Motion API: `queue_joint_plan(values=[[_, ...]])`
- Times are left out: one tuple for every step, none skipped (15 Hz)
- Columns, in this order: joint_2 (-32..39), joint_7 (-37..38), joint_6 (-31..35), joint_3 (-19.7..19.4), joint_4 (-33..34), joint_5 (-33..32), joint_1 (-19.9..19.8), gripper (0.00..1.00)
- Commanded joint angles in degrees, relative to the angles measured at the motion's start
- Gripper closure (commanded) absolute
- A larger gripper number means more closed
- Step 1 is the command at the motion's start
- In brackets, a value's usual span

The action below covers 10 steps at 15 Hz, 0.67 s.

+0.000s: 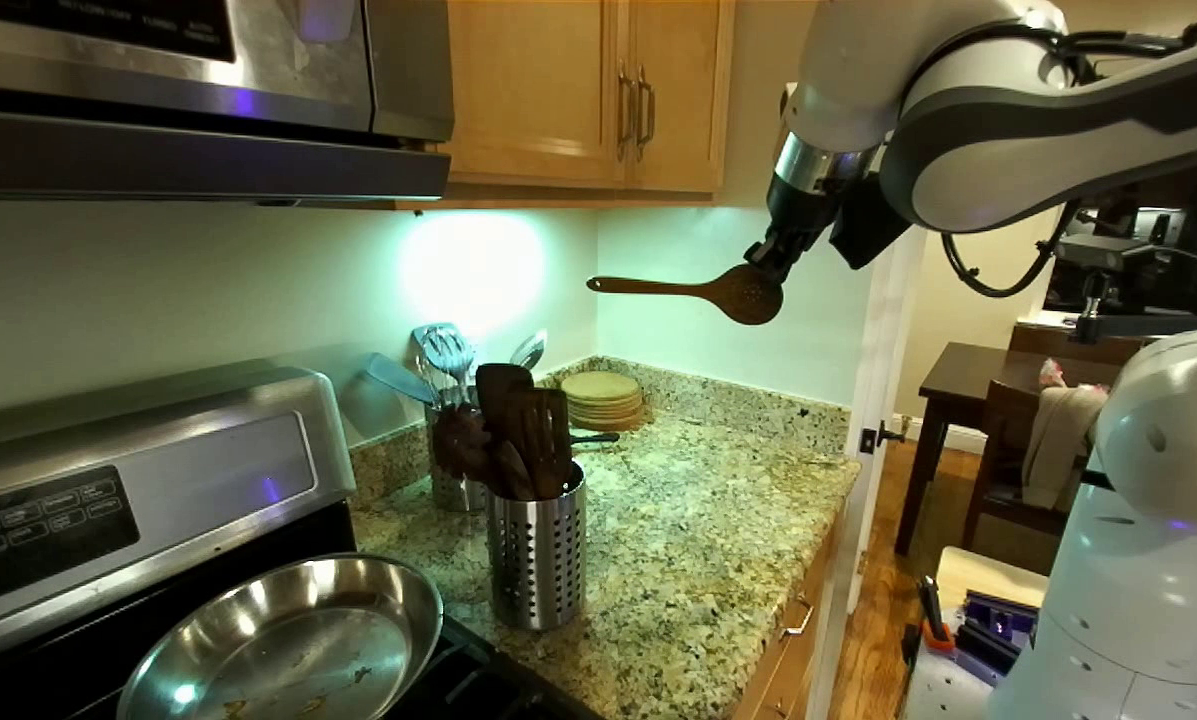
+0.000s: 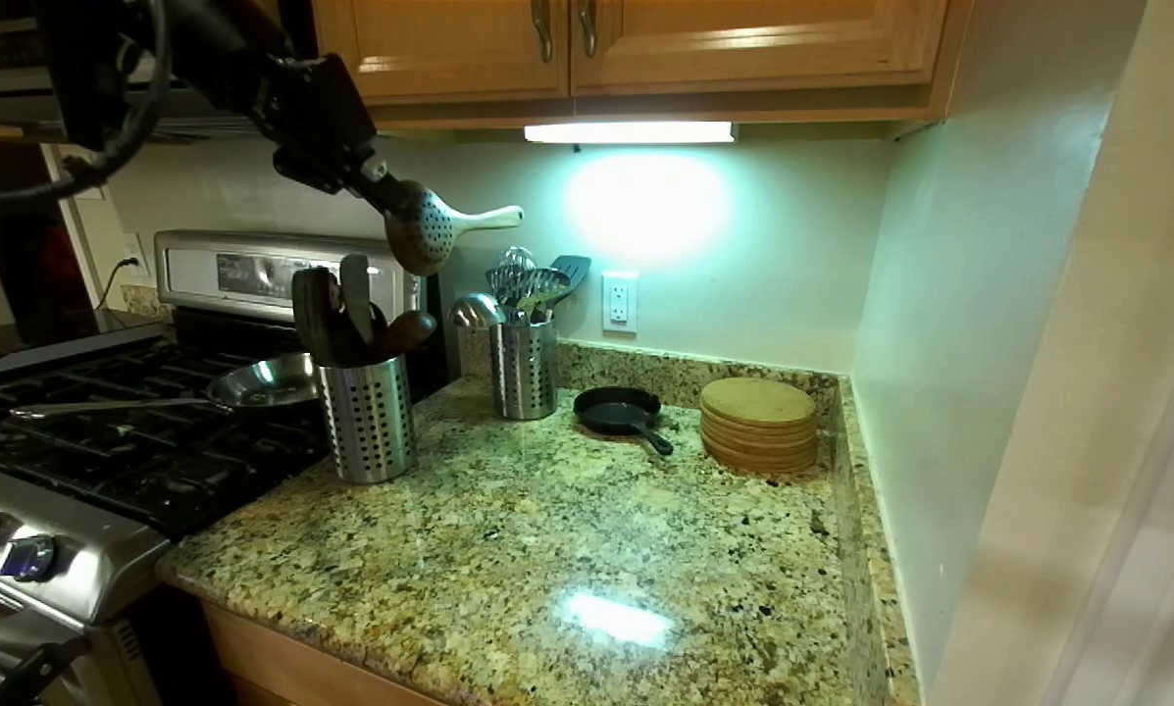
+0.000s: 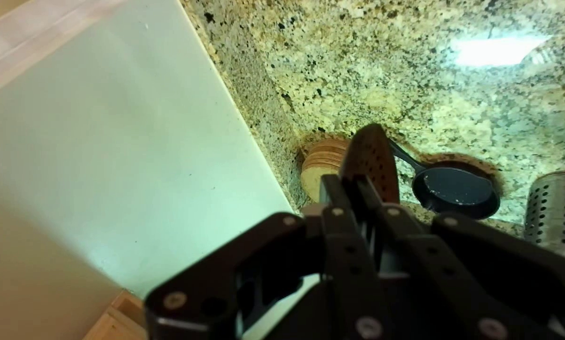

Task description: Pick the wooden spoon on the counter and put it in the utensil holder

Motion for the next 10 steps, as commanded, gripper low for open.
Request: queue_joint_plan(values=[[-0.5, -1.8, -0.6, 1.0, 0.3, -0.6, -0.8, 0.95], [-0.9, -2.8, -1.0, 1.3, 0.3, -1.6, -0.8, 0.95], [-1.7, -4.6, -2.5, 2.0, 0.7, -3.0, -0.8, 0.95], [-2.1, -5.9, -3.3, 2.3, 1.0, -3.9, -0.4, 0.95], [-2.6, -7.6, -4.7, 3.1, 1.5, -5.6, 0.0, 0.95], [-2.7, -8.8, -5.6, 3.4, 1.9, -7.2, 0.4, 0.95], [-2.6, -10.2, -6.4, 3.7, 2.4, -8.9, 1.0, 0.95], [-2.4, -11.4, -7.0, 3.8, 2.8, -10.7, 1.7, 0.95], [-2.1, -12.4, -7.2, 3.9, 3.1, -12.5, 2.4, 0.95], [-1.9, -13.2, -7.1, 3.8, 3.4, -14.2, 3.0, 0.95]])
